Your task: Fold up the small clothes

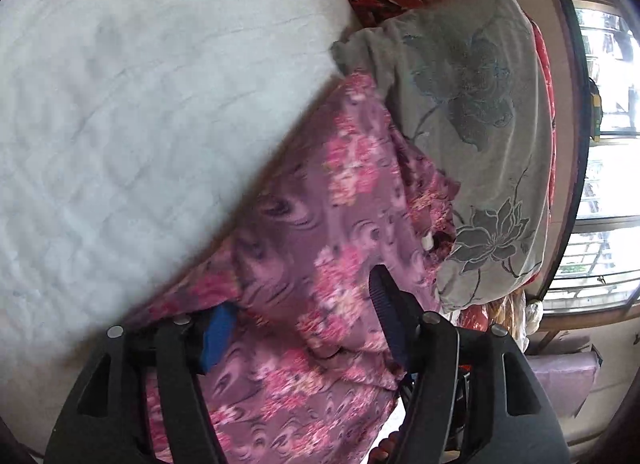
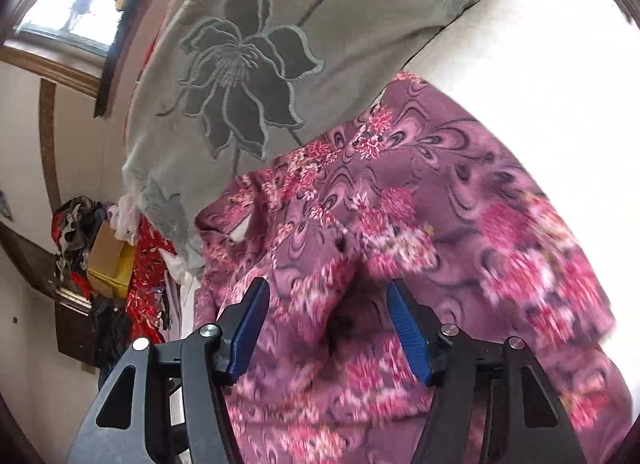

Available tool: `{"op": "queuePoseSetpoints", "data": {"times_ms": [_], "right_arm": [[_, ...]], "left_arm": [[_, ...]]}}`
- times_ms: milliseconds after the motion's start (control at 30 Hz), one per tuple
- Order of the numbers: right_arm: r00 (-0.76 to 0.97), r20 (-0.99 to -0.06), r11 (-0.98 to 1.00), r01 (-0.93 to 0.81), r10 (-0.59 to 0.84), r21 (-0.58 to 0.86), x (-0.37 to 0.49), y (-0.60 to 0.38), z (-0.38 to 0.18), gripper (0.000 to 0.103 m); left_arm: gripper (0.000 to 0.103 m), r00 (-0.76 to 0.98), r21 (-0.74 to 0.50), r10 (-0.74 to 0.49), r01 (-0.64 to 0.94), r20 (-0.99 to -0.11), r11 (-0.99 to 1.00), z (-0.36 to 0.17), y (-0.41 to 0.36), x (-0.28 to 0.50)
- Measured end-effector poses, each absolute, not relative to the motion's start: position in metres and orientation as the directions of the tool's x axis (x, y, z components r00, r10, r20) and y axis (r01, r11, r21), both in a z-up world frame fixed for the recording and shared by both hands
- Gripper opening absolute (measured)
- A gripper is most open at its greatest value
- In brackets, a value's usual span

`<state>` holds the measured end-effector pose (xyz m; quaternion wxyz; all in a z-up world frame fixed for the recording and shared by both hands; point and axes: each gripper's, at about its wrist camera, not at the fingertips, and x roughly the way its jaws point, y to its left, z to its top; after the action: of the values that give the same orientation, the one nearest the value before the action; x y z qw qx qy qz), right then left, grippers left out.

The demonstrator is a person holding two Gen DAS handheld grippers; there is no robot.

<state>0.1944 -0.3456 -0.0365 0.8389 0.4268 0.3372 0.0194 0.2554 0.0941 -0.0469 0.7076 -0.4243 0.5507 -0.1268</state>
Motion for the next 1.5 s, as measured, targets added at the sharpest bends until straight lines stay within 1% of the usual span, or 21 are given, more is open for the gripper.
{"op": "queuePoseSetpoints", "data": {"times_ms": [33,67,100,133,233,300,467,567,667,700,733,767,800,933,1000,1033,1167,1233,1333,1433,1500], "right_arm": [[0.775,-0.537,0.632,0.238,0.335,0.737,0.199,-0.345,-0.035,0.06],[0.771,-0.517,0.629,0.202,0.371,0.751,0.205,-0.344,-0.033,0.035],[0.763,-0.509,0.638,0.168,0.398,0.751,0.211,-0.342,-0.027,0.015],[0.765,-0.511,0.666,0.147,0.391,0.731,0.213,-0.34,-0.016,0.006],[0.867,-0.366,0.646,0.069,0.339,0.761,0.192,-0.358,0.018,0.006],[0.897,-0.328,0.619,0.08,0.298,0.781,0.178,-0.376,0.023,0.006],[0.816,-0.529,0.645,0.277,0.234,0.712,0.163,-0.4,-0.026,0.006],[0.773,-0.58,0.628,0.323,0.257,0.708,0.157,-0.404,-0.05,0.008],[0.783,-0.579,0.642,0.325,0.23,0.694,0.153,-0.403,-0.041,0.021],[0.78,-0.585,0.647,0.331,0.222,0.687,0.158,-0.405,-0.036,0.029],[0.781,-0.586,0.646,0.335,0.217,0.686,0.161,-0.407,-0.036,0.05],[0.787,-0.578,0.641,0.331,0.217,0.692,0.16,-0.412,-0.035,0.055],[0.794,-0.573,0.641,0.334,0.204,0.691,0.166,-0.415,-0.032,0.055],[0.747,-0.604,0.694,0.279,0.278,0.664,0.199,-0.408,-0.032,0.05],[0.715,-0.655,0.797,0.237,0.245,0.556,0.213,-0.393,-0.019,0.011],[0.728,-0.64,0.816,0.2,0.247,0.542,0.213,-0.39,-0.011,0.006],[0.865,-0.462,0.766,0.16,0.195,0.623,0.179,-0.409,0.015,0.005],[0.841,-0.51,0.746,0.219,0.184,0.63,0.178,-0.419,-0.001,0.006],[0.718,-0.671,0.763,0.323,0.188,0.56,0.187,-0.422,-0.037,0.007],[0.742,-0.662,0.776,0.356,0.103,0.52,0.17,-0.422,-0.019,0.016],[0.796,-0.589,0.783,0.276,0.138,0.557,0.155,-0.419,-0.001,0.016]], "left_arm": [[0.043,0.36,-0.735,-0.642,-0.279,-0.677,0.618,-0.044,0.092,0.258],[0.017,0.356,-0.739,-0.65,-0.26,-0.671,0.621,-0.042,0.089,0.26],[0.008,0.357,-0.745,-0.657,-0.242,-0.664,0.622,-0.038,0.088,0.262],[0.008,0.367,-0.746,-0.654,-0.231,-0.661,0.625,-0.034,0.089,0.26],[0.008,0.403,-0.727,-0.621,-0.204,-0.673,0.656,-0.025,0.097,0.253],[0.008,0.389,-0.726,-0.626,-0.204,-0.676,0.657,-0.03,0.099,0.251],[0.008,0.292,-0.642,-0.578,-0.227,-0.762,0.732,-0.058,0.091,0.241],[0.008,0.284,-0.637,-0.577,-0.206,-0.766,0.743,-0.055,0.093,0.233],[0.008,0.292,-0.619,-0.561,-0.167,-0.775,0.767,-0.043,0.093,0.228],[0.01,0.295,-0.62,-0.564,-0.151,-0.771,0.77,-0.038,0.091,0.23],[0.012,0.298,-0.619,-0.562,-0.148,-0.772,0.771,-0.035,0.089,0.231],[0.017,0.301,-0.622,-0.564,-0.15,-0.769,0.769,-0.035,0.088,0.233],[0.023,0.301,-0.625,-0.567,-0.15,-0.767,0.766,-0.035,0.086,0.233],[0.024,0.271,-0.62,-0.569,-0.165,-0.776,0.767,-0.043,0.076,0.244],[0.024,0.265,-0.61,-0.561,-0.161,-0.784,0.776,-0.043,0.072,0.245],[0.024,0.267,-0.604,-0.556,-0.154,-0.787,0.782,-0.043,0.071,0.245],[0.024,0.27,-0.6,-0.551,-0.153,-0.79,0.785,-0.052,0.074,0.243],[0.024,0.271,-0.612,-0.561,-0.163,-0.782,0.774,-0.054,0.077,0.243],[0.024,0.261,-0.602,-0.555,-0.158,-0.79,0.783,-0.051,0.08,0.24],[0.024,0.246,-0.604,-0.562,-0.147,-0.789,0.784,-0.042,0.082,0.23],[0.027,0.254,-0.615,-0.575,-0.115,-0.778,0.78,-0.034,0.075,0.225]]}}
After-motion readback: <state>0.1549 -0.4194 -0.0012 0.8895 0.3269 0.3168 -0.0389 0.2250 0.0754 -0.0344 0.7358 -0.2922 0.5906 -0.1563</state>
